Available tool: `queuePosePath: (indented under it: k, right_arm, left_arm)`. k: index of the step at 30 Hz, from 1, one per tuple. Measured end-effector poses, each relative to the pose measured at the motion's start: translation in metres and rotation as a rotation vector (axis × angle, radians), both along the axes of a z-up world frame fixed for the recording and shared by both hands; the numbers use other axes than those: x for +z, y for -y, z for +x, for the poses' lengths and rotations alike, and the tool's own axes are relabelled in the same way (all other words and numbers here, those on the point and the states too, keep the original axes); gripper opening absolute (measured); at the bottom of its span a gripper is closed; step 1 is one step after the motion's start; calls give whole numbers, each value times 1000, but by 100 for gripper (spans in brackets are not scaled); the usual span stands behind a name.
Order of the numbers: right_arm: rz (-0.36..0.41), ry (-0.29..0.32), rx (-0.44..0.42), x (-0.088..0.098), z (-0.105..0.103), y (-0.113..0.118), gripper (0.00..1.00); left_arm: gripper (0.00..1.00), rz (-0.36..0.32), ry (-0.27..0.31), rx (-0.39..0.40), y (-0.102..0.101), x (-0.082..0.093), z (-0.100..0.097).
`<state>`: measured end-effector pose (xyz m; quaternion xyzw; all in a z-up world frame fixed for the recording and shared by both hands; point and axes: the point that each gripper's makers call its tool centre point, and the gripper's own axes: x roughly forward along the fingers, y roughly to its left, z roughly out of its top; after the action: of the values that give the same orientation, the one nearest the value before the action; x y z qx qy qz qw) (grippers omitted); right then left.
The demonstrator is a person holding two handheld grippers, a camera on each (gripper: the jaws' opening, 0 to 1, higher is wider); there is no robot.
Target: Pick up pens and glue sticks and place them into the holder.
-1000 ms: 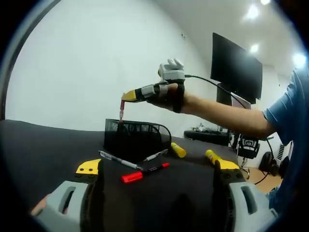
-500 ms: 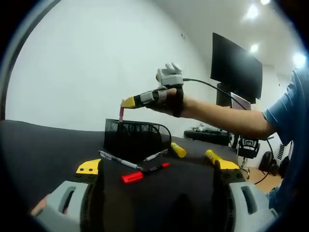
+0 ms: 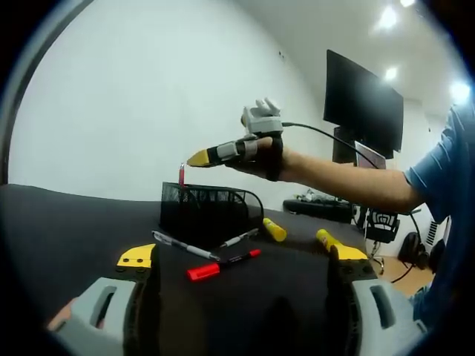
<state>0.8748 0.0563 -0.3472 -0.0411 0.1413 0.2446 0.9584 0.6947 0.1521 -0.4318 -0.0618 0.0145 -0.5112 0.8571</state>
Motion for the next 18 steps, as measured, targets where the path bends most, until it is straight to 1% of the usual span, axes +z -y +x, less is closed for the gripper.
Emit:
queuePosePath:
  k: [6, 8, 12, 14, 16, 18]
  right_arm:
    - [-6, 5, -6, 0, -4, 5, 5]
    - [-17, 17, -5, 3, -10, 8, 5]
    - [-18, 59, -4, 14, -31, 21, 5]
    - [-19, 75, -2, 19, -42, 28, 5]
    - [-31, 99, -8, 24, -53, 38, 5]
    - [-39, 118, -11, 28, -66, 49, 5]
  left_arm:
    - [88, 1, -1, 1, 0, 0, 0]
    - [88, -1, -3, 2, 0, 0, 0]
    - [88, -3, -6, 2, 0, 0, 0]
    - [87, -4, -10, 2, 0, 0, 0]
    - [84, -1, -15, 3, 0, 0, 0]
    - [84, 3, -16, 5, 0, -1, 0]
